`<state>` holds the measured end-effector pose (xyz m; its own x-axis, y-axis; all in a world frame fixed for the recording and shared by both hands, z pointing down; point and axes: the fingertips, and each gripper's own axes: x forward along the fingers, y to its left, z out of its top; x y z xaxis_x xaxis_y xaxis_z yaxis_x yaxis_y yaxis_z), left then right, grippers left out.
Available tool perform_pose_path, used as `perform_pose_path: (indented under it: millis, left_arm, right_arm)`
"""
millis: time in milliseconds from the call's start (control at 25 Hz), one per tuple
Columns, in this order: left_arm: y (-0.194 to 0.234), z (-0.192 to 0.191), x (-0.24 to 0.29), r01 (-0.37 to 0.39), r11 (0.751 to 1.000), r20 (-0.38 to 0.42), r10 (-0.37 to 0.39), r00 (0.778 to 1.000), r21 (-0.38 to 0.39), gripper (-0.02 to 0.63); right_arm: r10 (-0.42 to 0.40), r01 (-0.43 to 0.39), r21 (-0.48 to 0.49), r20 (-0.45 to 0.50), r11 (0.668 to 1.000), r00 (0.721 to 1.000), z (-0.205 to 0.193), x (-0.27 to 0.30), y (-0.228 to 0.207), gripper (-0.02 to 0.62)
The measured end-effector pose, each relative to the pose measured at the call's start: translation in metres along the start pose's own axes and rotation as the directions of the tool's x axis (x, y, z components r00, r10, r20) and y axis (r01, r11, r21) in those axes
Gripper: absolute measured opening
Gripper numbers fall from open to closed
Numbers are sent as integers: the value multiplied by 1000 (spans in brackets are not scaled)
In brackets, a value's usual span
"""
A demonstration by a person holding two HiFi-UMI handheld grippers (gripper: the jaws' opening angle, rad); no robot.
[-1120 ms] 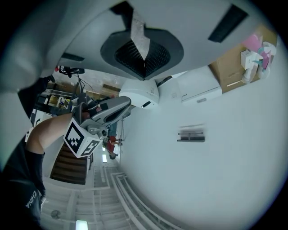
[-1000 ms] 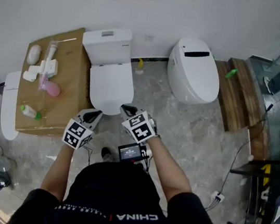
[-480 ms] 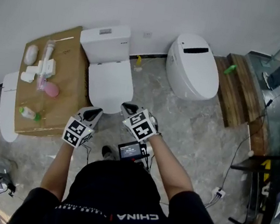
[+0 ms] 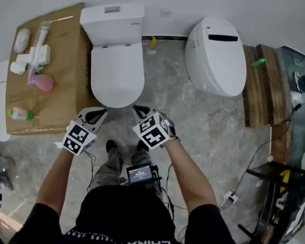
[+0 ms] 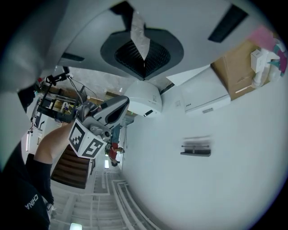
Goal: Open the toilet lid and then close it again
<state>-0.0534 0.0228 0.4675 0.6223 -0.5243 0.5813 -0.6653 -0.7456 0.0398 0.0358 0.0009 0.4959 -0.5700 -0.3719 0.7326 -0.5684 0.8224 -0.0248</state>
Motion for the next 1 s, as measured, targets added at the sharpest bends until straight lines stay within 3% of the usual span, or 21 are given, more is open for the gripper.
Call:
perform_pose_path:
  millis: [240,440,680,880,960,1000]
  left_arm:
    - [16,-50,60,32,998,-37,-34,999,-50,9]
    - [38,-118,128,5,997,-93,-12,996,-75,11]
    - [43,-195,195,5,994,-124,-19,992,-114,11]
    - [56,-254,243,-34,999,-164,28,986,-32,25]
    - [61,-275,259,-45,998,-190,53,980,44,90]
    - [64,-285,265,-50,995,-206,68,976,89,119]
  right_arm:
    - [67,-68,-13,-44,998,997,-42,77,-10,15]
    - [112,-112,3,-51,994,992,-81,155,-18,15]
    - [82,-83,-27,-53,996,995,-132,241,-26,15]
    - [46,-50,-74,-46,996,998,-166,301,-34,17]
    - [34,-40,-126,-49,991,998,-180,319,-36,36]
    - [33,-41,-159,-53,986,998,-187,327,-37,81]
